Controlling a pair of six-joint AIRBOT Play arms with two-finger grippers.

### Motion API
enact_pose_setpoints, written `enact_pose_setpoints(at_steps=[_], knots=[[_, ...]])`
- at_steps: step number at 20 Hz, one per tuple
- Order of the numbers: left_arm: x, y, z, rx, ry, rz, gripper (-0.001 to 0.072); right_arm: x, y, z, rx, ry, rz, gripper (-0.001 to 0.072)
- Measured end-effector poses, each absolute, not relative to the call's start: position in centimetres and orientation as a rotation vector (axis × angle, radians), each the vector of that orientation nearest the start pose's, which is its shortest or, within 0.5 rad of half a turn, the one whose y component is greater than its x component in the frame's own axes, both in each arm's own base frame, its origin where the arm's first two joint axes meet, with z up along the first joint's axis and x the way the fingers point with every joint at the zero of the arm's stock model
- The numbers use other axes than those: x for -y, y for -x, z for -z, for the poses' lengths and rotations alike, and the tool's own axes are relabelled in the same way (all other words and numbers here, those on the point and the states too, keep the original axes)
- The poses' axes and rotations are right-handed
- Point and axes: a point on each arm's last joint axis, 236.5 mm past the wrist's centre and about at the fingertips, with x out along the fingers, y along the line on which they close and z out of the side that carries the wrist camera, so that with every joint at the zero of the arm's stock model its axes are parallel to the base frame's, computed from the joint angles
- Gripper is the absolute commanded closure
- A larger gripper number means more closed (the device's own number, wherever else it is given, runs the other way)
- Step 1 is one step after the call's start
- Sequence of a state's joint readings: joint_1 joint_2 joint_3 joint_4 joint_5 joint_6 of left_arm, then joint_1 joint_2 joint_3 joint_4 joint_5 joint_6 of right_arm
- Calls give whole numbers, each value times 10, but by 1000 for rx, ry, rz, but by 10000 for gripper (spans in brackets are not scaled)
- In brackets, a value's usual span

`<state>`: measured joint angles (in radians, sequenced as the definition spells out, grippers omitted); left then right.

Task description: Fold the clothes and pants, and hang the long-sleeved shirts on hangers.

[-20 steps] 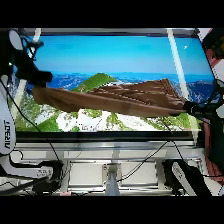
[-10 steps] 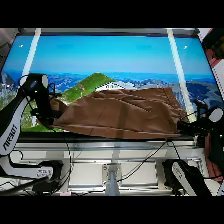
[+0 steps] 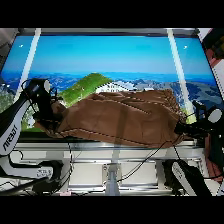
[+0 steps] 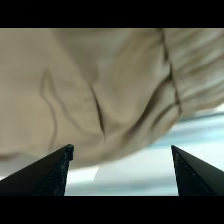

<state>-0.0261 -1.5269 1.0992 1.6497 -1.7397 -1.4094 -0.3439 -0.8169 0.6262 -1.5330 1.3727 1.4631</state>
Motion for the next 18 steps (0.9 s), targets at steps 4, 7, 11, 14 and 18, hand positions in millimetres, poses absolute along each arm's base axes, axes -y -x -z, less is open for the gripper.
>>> enact_pose_setpoints(at_steps=[4, 7, 11, 14, 18], knots=[[-12, -258, 57, -1937, -211, 121, 377, 86, -243, 21, -1278, -112, 212, 668], [-24, -277, 28, -1761, -248, 73, 377, 112, -298, -19, -1023, -32, 254, 671], [-48, -288, -27, -1525, -239, -26, 377, 155, -328, -37, -919, -89, 352, 673], [-64, -289, -69, -1351, -205, -101, 377, 171, -321, 7, -1063, -297, 317, 669], [-77, -286, -108, -1188, -184, -165, 377, 147, -319, 50, -1166, -656, 54, 196]])
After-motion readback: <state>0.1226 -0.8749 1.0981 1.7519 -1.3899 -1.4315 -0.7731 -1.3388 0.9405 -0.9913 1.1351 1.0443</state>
